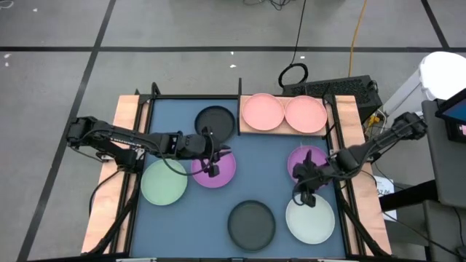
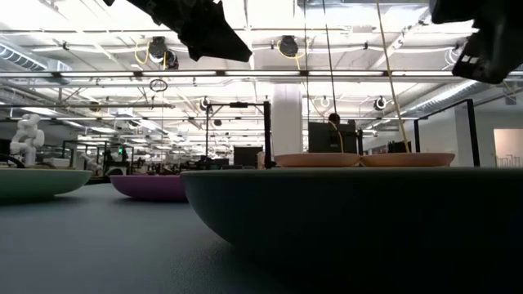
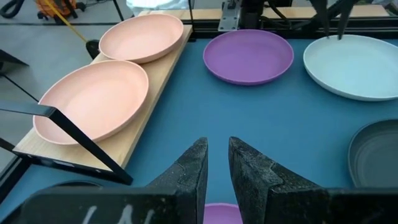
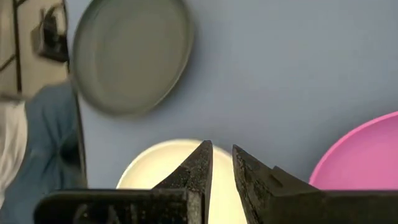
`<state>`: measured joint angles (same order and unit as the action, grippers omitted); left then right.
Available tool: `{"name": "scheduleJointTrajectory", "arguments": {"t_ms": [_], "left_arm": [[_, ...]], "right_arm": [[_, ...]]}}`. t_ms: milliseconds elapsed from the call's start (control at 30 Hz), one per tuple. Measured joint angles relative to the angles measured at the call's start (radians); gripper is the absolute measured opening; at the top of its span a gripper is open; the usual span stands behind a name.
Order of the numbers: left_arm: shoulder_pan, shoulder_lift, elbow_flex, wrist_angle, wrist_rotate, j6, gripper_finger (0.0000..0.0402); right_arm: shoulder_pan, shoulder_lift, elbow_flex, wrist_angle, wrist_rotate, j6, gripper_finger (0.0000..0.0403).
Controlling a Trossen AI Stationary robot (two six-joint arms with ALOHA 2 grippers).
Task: Place and stack plates onto a shelf
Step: Stack the blue plate on top of the pink plate on the shelf
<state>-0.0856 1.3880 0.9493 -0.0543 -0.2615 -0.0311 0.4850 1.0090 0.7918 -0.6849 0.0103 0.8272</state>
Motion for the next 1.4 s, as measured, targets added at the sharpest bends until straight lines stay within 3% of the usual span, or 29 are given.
{"name": "scheduleJointTrajectory", "arguments": {"t_ms": [367, 633, 833, 1400], "left_arm": [[0.000, 0.000, 0.000, -0.001, 0.000, -0.001, 0.0072], [0.000, 0.000, 0.000, -0.002, 0.000, -0.003, 0.0072], [0.000, 0.000, 0.000, -0.003, 0.000, 0.000, 0.0072], [0.000, 0.000, 0.000, -0.003, 0.000, 0.010, 0.0072]], "right_arm": [[0.096, 0.056, 0.000, -0.011, -0.039, -0.127, 0.0050], [0.152, 0.095, 0.000, -0.012, -0.044, 0.020, 0.0050], [0.264, 0.120, 0.000, 0.003, -0.105, 0.171, 0.0050], [0.560, 0.320, 0.002, 0.297, -0.146, 0.389, 0.0035]]}}
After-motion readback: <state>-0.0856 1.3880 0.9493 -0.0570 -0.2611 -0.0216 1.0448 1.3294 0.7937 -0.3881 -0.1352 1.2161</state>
